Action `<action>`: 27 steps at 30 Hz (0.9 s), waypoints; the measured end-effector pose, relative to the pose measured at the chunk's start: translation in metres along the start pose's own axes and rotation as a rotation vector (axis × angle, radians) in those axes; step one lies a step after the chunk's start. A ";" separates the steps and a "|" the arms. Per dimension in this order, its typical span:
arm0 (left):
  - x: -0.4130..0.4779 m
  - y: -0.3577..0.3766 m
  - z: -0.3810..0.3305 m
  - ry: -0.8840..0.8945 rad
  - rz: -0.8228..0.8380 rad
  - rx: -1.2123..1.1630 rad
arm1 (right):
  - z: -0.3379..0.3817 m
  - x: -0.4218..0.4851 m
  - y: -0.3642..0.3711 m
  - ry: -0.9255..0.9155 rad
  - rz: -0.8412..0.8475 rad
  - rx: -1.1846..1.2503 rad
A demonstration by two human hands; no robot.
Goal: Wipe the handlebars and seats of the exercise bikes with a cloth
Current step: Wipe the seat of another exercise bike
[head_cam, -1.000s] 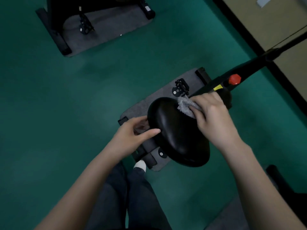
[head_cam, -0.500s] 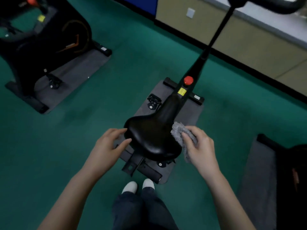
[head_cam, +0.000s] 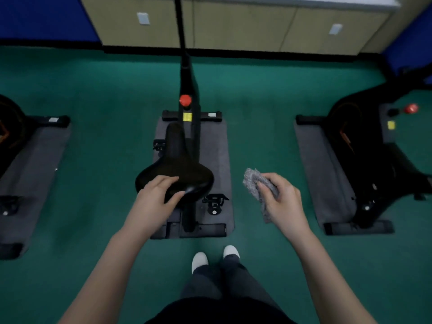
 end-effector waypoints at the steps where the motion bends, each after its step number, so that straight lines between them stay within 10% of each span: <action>1: 0.002 0.004 -0.008 0.033 0.032 0.022 | -0.008 -0.008 -0.008 0.026 -0.016 0.018; 13: -0.001 0.117 -0.126 0.351 0.446 0.367 | -0.138 -0.100 -0.106 0.341 -0.232 0.302; 27: -0.026 0.300 -0.374 0.678 0.546 0.395 | -0.330 -0.197 -0.287 0.562 -0.537 0.475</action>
Point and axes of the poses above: each hand's wrist, its own x-axis towards the middle knuckle, its own y-axis out of the palm, z = x × y, the point moved 6 cm from there along x, towards the middle knuckle, and after that the axes turned 14 degrees about y, right-handed, at the moved point
